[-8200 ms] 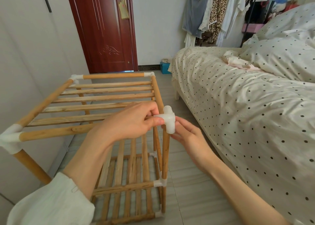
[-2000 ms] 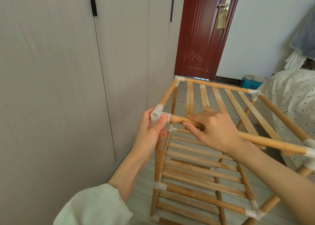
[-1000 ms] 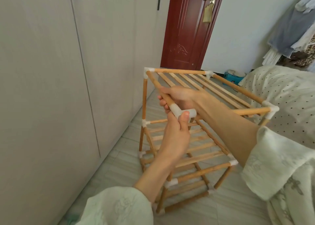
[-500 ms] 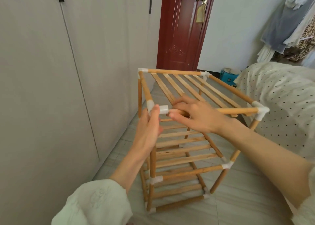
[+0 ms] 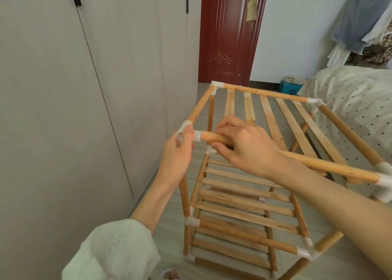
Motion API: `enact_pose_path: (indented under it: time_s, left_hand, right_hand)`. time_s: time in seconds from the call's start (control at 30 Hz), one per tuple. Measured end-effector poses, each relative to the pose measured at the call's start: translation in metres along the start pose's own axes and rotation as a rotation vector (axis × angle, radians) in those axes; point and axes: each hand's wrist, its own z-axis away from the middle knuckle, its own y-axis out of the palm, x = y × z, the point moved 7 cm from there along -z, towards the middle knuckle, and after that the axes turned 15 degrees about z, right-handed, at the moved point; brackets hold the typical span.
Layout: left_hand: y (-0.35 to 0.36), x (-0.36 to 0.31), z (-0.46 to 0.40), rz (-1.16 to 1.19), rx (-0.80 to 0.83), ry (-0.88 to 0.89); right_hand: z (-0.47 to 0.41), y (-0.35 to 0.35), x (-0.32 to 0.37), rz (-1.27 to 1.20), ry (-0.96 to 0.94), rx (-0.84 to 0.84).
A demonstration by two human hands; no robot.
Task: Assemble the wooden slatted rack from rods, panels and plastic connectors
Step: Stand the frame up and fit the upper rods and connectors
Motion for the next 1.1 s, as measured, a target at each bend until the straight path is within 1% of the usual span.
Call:
enact_pose_path:
  time_s: [0.47,0.63,0.83,0.93,1.0,1.1]
  left_hand:
    - [0.003,-0.001,0.001,-0.006,0.013,0.049]
    - [0.010,-0.001,0.004,-0.030,0.063,0.089]
    - [0.012,0.000,0.001,-0.094,0.049,0.061]
    - [0.016,0.001,0.001,-0.083,0.096,0.058]
    - [0.014,0.004,0.003,-0.032,0.167,0.002]
    - [0.006,0.010,0.008,0.220,0.330,-0.154]
  right_hand:
    - [0.003,-0.004,0.004,0.011,-0.077,-0.066]
    - [0.005,-0.006,0.008,0.045,-0.106,-0.109]
    - [0.002,-0.006,0.008,0.060,-0.086,-0.125]
    - [0.001,-0.005,0.009,0.066,-0.055,-0.097]
    - [0.000,-0.003,0.007,0.066,-0.032,-0.034]
    - [-0.002,-0.005,0.003,0.083,-0.027,0.015]
